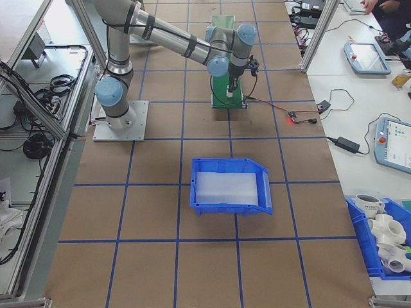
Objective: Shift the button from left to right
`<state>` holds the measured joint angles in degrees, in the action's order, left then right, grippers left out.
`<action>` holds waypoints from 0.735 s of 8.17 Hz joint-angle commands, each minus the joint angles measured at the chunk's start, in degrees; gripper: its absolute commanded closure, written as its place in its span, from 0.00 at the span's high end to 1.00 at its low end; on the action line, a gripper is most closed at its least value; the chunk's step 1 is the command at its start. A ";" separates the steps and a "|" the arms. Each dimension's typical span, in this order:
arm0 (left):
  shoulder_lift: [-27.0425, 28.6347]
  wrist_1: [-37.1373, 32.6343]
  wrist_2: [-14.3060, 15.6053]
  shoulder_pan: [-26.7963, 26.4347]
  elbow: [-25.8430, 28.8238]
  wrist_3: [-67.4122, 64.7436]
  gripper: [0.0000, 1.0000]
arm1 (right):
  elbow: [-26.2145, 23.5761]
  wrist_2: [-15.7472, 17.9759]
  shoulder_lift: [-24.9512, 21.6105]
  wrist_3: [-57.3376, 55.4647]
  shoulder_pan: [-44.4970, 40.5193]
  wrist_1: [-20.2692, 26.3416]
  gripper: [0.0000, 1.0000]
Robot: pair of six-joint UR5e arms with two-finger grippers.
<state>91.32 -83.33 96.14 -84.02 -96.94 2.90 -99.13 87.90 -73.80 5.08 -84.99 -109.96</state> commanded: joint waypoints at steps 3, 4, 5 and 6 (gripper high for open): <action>-0.09 0.01 0.02 0.00 0.09 0.08 1.00 | 8.50 5.50 -0.56 23.69 12.54 3.78 0.00; -0.09 0.01 0.02 0.00 0.09 0.09 1.00 | 8.77 6.31 -1.69 31.93 16.66 3.61 0.00; -0.09 0.01 0.02 0.00 0.00 0.09 1.00 | 8.78 6.32 -2.83 38.89 21.23 3.52 0.00; -0.26 0.01 0.10 0.00 0.00 0.09 1.00 | 9.38 6.67 -3.10 45.74 25.19 3.18 0.00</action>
<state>91.23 -83.32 96.16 -84.02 -96.88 2.98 -90.60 93.77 -75.75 37.78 -67.41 -106.49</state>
